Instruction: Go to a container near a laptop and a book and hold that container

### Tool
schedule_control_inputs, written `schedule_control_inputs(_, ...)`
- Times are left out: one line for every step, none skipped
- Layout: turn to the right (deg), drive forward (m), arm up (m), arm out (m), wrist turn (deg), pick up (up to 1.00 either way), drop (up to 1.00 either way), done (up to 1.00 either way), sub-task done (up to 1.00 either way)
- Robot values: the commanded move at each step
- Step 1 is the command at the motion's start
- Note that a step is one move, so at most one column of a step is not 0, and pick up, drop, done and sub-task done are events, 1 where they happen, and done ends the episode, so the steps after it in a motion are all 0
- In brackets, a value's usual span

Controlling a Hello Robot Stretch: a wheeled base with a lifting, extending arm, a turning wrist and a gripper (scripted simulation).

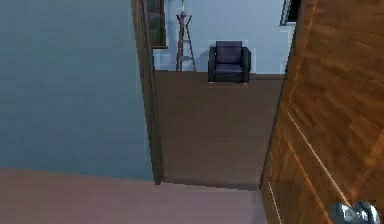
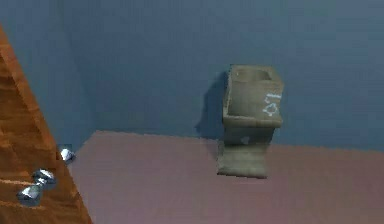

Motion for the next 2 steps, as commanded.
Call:
schedule_control_inputs(0.0,1.00,0.00,0.00,0.0,0.00,0.00,0.00,0.00)
schedule_control_inputs(3.0,0.00,0.00,0.00,0.0,0.00,0.00,0.00,0.00)
